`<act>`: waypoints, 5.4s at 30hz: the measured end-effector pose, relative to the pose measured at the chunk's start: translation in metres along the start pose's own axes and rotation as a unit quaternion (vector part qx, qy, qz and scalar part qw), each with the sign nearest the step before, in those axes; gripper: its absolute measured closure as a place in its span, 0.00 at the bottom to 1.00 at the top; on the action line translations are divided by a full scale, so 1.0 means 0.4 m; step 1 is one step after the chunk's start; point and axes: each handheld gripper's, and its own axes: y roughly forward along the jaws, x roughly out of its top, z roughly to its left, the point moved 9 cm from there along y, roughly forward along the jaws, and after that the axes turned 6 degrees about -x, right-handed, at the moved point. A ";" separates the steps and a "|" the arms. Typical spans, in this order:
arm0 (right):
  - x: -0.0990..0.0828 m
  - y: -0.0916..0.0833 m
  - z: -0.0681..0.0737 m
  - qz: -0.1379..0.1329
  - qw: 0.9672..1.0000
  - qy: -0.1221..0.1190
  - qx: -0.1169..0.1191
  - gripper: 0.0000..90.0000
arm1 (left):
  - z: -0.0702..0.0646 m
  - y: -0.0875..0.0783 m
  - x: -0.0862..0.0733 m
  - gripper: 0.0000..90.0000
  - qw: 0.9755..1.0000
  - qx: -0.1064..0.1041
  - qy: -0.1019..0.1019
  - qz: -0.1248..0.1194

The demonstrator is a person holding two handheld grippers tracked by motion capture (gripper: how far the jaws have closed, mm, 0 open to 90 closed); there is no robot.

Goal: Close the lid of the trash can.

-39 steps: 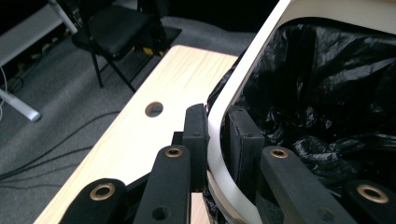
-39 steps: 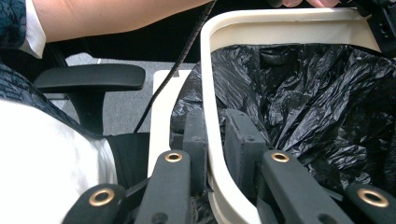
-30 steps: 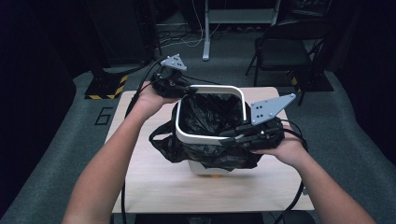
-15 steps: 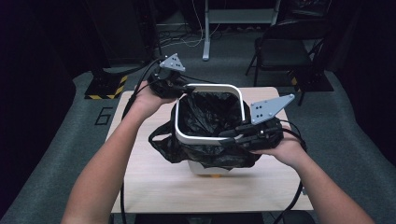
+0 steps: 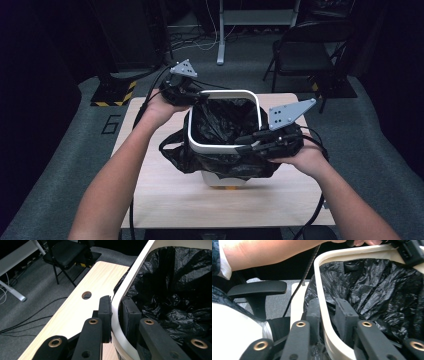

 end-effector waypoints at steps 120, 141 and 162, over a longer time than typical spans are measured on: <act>-0.111 -0.160 -0.091 -0.097 0.978 0.070 -0.170 0.56 | -0.043 -0.214 -0.293 0.41 0.992 0.017 -0.091 -0.091; -0.310 -0.122 -0.107 -0.073 0.967 0.111 -0.218 0.53 | -0.047 -0.206 -0.515 0.42 0.984 0.059 -0.138 -0.098; -0.468 -0.089 -0.138 -0.041 0.942 0.131 -0.308 0.55 | -0.043 -0.140 -0.695 0.42 0.973 0.079 -0.196 -0.098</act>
